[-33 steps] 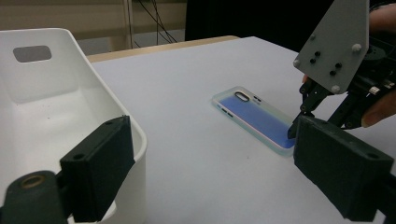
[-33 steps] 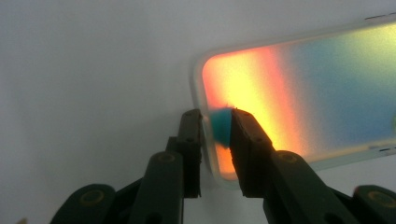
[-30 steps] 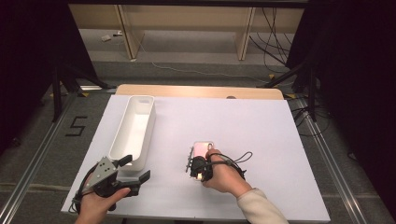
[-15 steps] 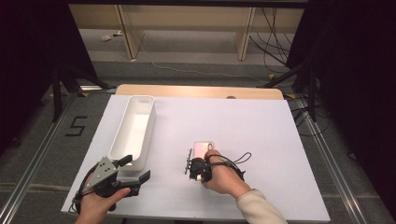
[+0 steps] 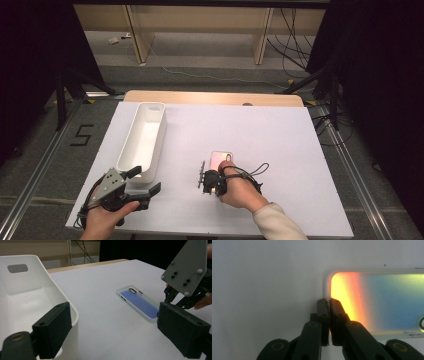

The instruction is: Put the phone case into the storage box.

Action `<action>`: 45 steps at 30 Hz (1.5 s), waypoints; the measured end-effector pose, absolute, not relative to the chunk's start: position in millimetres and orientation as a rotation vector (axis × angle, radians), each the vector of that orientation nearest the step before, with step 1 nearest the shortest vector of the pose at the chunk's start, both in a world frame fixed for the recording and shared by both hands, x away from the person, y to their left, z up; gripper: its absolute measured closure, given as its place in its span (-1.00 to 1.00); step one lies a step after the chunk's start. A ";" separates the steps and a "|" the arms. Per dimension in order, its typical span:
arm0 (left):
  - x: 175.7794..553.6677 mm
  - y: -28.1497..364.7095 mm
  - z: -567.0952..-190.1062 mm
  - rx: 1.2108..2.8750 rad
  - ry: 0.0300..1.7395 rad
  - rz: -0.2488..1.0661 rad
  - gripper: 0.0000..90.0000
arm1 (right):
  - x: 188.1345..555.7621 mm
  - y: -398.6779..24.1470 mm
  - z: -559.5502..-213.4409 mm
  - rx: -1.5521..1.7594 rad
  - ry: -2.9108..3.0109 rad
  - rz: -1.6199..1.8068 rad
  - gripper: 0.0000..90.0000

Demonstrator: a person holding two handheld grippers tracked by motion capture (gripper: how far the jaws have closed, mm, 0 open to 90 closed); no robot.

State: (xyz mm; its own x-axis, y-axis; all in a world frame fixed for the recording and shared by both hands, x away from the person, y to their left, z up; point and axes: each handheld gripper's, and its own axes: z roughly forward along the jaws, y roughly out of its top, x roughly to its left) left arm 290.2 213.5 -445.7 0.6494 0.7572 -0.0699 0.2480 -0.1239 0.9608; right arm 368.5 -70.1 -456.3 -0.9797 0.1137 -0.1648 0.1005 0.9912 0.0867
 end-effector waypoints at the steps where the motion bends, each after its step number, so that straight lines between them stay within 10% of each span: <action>1: 290.1 213.6 -445.6 1.685 0.829 0.536 -0.74 | 368.4 -70.0 -456.4 0.159 2.963 0.117 0.96; 45: 290.2 212.5 -446.3 1.680 0.825 0.531 -0.73 | 357.8 -80.2 -437.7 0.177 2.868 0.198 0.97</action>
